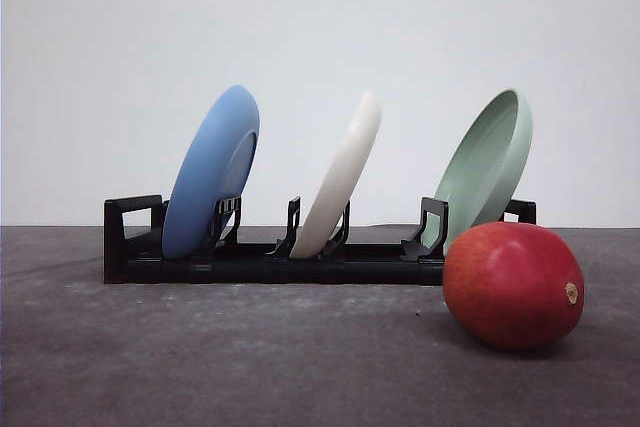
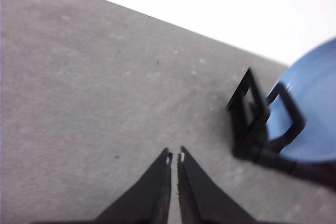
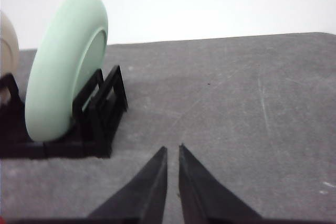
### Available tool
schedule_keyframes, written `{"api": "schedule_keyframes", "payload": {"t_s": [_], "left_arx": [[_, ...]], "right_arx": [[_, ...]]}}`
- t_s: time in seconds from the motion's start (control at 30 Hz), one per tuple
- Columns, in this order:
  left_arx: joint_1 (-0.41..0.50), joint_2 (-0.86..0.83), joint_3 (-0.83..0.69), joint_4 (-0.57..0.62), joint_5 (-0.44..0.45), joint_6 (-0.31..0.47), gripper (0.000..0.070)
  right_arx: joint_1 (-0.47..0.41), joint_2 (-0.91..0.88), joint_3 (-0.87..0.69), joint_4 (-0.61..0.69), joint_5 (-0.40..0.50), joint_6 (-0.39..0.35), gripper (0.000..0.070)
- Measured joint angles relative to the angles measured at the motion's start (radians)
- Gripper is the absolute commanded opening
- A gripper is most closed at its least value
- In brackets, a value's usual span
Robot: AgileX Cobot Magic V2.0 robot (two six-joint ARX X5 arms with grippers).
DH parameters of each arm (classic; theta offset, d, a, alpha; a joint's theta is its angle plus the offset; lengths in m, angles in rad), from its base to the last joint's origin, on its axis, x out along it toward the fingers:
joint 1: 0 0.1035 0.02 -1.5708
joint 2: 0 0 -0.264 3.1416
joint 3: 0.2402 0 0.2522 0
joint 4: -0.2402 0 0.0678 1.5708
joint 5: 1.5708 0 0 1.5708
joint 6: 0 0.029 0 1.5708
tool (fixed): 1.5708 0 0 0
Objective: Place pomegranate in white plate
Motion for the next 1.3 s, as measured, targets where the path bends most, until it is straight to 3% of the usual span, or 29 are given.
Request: {"api": "schedule_keyframes", "payload": {"t_s": [0.13, 0.3, 0.43, 0.57, 0.83, 1.03, 1.2, 1.3], "left_arx": [[0.000, 0.000, 0.000, 0.117, 0.000, -0.091, 0.0000], [0.000, 0.000, 0.001, 0.310, 0.000, -0.118, 0.0000], [0.000, 0.000, 0.046, 0.297, -0.003, -0.108, 0.0000], [0.000, 0.005, 0.160, 0.181, -0.006, -0.065, 0.0000], [0.000, 0.108, 0.447, -0.193, -0.008, 0.002, 0.0000], [0.000, 0.221, 0.610, -0.395, -0.006, 0.058, 0.0000], [-0.002, 0.356, 0.704, -0.546, 0.075, 0.126, 0.0000], [-0.020, 0.415, 0.719, -0.565, 0.123, 0.145, 0.0000]], "right_arx": [[0.000, 0.000, 0.000, 0.075, -0.003, 0.075, 0.0035], [0.000, 0.000, 0.010, 0.176, -0.007, 0.152, 0.0034], [0.000, 0.000, 0.072, 0.137, -0.011, 0.193, 0.0033], [0.000, 0.000, 0.183, 0.051, -0.011, 0.211, 0.0033], [0.000, 0.055, 0.444, -0.270, -0.011, 0.217, 0.0032], [0.000, 0.160, 0.568, -0.439, -0.071, 0.215, 0.0032], [0.000, 0.265, 0.607, -0.509, -0.162, 0.171, 0.0032], [0.000, 0.326, 0.607, -0.525, -0.199, 0.120, 0.0033]]}}
